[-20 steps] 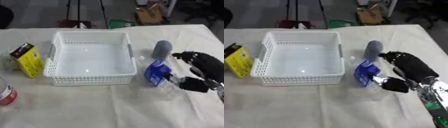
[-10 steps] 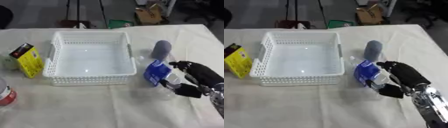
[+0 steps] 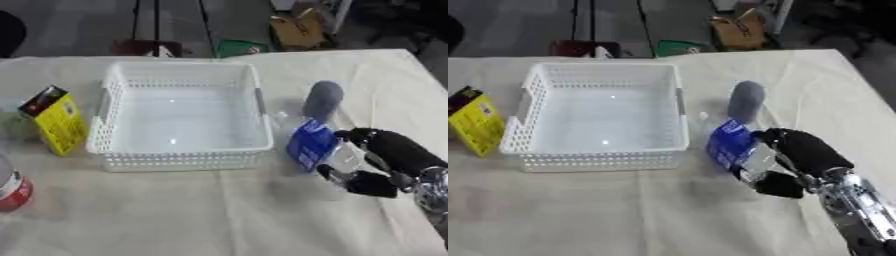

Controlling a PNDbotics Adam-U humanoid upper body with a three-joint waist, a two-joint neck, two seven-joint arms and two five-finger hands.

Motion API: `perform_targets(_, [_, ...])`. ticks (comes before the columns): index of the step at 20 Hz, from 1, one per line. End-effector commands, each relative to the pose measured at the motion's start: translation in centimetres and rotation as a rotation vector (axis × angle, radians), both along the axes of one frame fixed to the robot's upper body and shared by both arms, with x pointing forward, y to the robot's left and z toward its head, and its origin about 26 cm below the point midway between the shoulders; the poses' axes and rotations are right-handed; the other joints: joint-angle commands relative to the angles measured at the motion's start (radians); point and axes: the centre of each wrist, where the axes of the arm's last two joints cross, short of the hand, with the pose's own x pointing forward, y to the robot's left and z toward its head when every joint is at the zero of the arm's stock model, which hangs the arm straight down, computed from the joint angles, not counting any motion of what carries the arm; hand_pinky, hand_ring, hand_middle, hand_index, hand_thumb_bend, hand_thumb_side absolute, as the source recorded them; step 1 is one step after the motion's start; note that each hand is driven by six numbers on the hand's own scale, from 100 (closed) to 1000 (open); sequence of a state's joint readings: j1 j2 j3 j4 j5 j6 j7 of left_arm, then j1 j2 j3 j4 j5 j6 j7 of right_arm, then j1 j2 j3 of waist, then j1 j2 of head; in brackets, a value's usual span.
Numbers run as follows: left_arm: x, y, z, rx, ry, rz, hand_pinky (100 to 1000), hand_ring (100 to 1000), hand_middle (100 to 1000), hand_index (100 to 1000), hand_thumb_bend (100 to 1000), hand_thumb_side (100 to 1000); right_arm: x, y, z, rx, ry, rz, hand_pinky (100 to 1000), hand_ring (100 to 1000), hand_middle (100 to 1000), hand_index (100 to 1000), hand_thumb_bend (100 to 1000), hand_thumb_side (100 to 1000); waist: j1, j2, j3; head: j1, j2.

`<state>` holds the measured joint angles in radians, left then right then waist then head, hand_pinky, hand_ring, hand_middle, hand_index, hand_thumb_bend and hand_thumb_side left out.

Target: Pick up objects on the table and place them in the box.

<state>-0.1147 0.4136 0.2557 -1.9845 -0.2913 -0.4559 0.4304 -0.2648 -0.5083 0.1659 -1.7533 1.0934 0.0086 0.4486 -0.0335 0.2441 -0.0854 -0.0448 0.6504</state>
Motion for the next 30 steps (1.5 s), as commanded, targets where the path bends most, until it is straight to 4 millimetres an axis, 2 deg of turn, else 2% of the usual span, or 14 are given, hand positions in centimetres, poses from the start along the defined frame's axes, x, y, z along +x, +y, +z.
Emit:
perform_targets(1, [-0.2,0.0,0.7,0.013,-0.020,-0.004,952,999,972,993,100,743,0.2,-0.6,0.0,-0.046,0.020,-0.001,845,861,790,963,500,1000,0.001,-0.013,0.004,-0.003,-0.003])
perform_targets(11, [-0.1,-0.1,0.7,0.014,-0.018,-0.013,951,999,973,992,100,744,0.9,-1.1,-1.0,-0.086,0.054,-0.029,841,864,795,969,483,1000,0.006,-0.009,0.017,-0.013,-0.013])
perform_targets(18, [-0.1,0.0,0.7,0.022,-0.010,-0.012,951,999,973,989,100,744,0.6,-0.7,0.6,-0.061,-0.037,-0.018,833,852,780,964,512,1000,0.006,-0.010,0.012,-0.015,-0.012])
perform_targets(27, [-0.2,0.0,0.7,0.027,-0.001,-0.017,952,1000,976,988,100,741,0.9,-0.7,0.2,-0.060,0.006,-0.031,837,866,792,969,495,1000,0.003,-0.009,0.011,-0.023,-0.016])
perform_targets(28, [-0.2,0.0,0.7,0.028,0.001,-0.017,952,1000,976,988,100,741,0.9,-0.6,0.3,-0.053,0.003,-0.027,835,866,791,969,457,1000,0.002,-0.010,0.011,-0.024,-0.016])
perform_targets(30, [-0.2,0.0,0.7,0.030,0.004,-0.016,952,1000,976,988,100,740,0.8,-0.5,0.5,-0.039,-0.003,-0.023,835,865,791,968,448,1000,0.001,-0.011,0.009,-0.025,-0.015])
